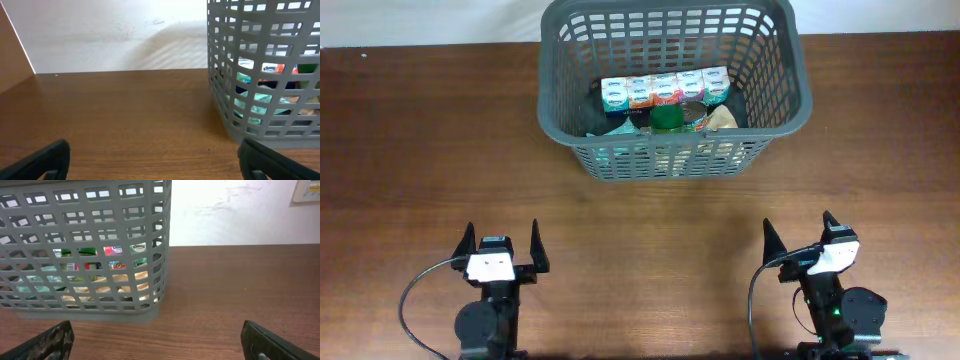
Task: Pack container
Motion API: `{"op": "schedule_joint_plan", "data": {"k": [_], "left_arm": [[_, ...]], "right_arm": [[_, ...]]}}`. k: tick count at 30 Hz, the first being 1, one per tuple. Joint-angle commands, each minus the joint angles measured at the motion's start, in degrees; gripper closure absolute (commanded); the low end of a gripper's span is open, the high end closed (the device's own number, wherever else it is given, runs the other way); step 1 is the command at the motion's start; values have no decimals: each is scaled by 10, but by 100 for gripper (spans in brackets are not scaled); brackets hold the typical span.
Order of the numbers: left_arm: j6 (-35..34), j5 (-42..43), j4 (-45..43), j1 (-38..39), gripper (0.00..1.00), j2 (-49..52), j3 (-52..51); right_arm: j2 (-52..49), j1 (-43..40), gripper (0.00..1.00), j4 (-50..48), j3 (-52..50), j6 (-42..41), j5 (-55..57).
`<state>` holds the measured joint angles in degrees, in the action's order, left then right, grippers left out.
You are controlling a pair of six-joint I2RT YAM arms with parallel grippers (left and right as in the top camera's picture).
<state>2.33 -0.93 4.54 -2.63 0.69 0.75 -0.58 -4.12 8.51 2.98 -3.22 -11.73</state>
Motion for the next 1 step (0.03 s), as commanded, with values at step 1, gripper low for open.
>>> {"op": "schedule_joint_plan", "data": {"k": [1], "left_arm": [[-2,-4,2,2,1,-2,-2]], "right_arm": [[4,3,1,-2,-5,-4,-1]]}}
